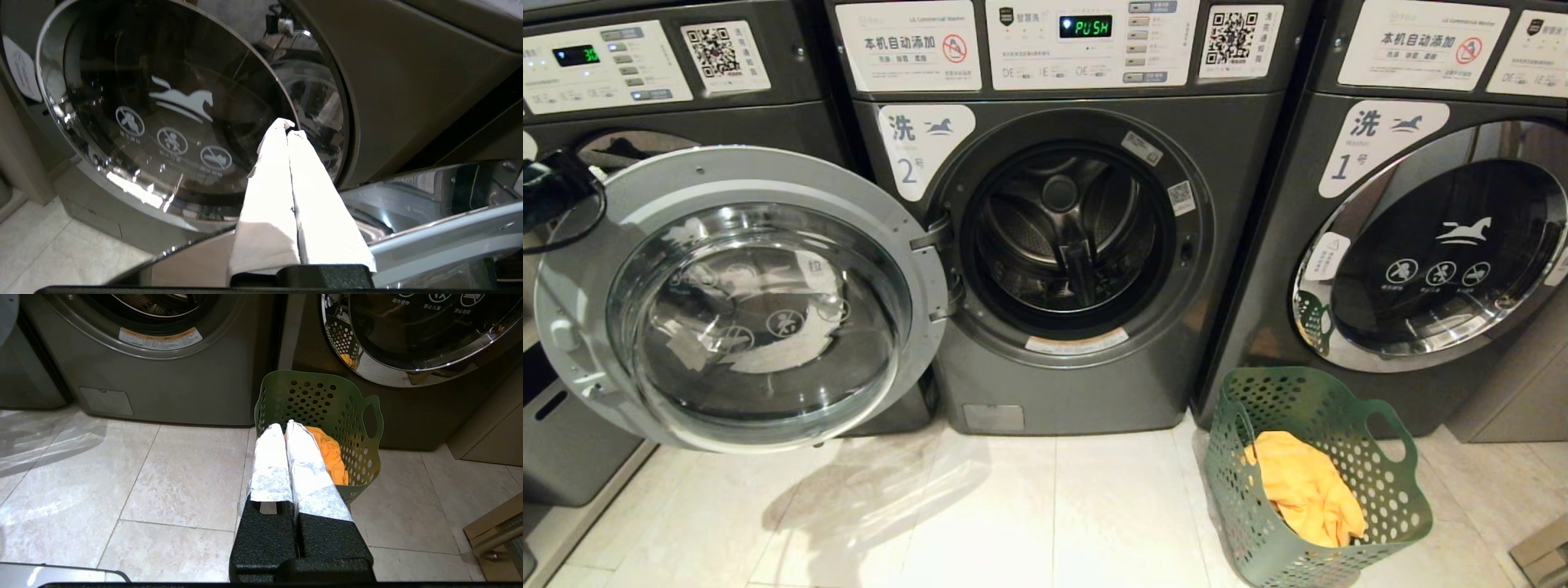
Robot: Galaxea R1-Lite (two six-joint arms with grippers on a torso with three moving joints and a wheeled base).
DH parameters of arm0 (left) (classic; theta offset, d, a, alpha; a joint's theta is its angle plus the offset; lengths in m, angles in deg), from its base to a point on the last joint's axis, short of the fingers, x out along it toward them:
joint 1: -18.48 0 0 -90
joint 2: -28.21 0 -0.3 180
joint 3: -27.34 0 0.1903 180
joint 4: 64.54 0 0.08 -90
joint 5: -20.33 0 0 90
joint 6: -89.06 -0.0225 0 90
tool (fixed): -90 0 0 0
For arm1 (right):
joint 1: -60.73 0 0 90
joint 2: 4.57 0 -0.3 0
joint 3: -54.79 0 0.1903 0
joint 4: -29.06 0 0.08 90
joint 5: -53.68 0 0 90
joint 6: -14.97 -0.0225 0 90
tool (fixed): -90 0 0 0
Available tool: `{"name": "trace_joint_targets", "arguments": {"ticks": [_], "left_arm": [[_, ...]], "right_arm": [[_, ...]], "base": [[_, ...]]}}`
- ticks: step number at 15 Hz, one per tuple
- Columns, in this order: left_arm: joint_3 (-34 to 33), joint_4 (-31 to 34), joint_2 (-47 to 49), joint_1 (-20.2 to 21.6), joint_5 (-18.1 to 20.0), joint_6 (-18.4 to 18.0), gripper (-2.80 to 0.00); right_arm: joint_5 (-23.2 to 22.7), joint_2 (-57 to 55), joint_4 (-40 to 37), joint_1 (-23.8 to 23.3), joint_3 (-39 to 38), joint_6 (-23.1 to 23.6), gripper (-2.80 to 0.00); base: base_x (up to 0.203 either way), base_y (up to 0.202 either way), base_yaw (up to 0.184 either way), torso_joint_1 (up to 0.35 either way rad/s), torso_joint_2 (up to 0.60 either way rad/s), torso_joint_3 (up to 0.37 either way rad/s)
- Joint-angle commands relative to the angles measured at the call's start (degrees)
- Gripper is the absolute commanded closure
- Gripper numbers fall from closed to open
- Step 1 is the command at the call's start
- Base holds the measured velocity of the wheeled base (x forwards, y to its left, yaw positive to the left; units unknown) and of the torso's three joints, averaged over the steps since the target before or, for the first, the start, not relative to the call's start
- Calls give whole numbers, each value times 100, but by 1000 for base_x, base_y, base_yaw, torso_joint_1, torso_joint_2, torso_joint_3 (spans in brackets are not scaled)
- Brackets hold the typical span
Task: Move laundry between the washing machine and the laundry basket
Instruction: Close the washing machine door with the left hand
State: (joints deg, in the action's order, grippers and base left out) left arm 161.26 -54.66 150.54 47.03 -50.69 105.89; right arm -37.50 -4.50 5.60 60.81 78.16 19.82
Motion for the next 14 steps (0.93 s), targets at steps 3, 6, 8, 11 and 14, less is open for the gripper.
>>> {"name": "trace_joint_targets", "arguments": {"ticks": [3, 6, 8, 11, 14], "left_arm": [[1, 798, -301, -5, 183, 13, 0], [-7, 1453, -584, -25, 337, 13, 0], [-20, 1916, -842, -30, 498, 13, 0], [-77, 2881, -1333, -34, 895, 13, 0], [-157, 3906, -1762, -82, 1057, 13, 0]], "right_arm": [[-5, -7, -8, 1, 0, -2, 0], [-5, -7, -8, 1, 0, -2, 0], [-5, -7, -8, 1, 0, -19, 0], [-5, -7, -8, 1, 0, -11, 0], [-4, -7, -8, 1, 0, -28, 0]], "base": [[0, 0, 0, 0, 0, 0], [0, 0, 0, 0, 0, 0], [0, 0, 0, 0, 0, 0], [0, 0, 0, 0, 0, 0], [0, 0, 0, 0, 0, 0]]}}
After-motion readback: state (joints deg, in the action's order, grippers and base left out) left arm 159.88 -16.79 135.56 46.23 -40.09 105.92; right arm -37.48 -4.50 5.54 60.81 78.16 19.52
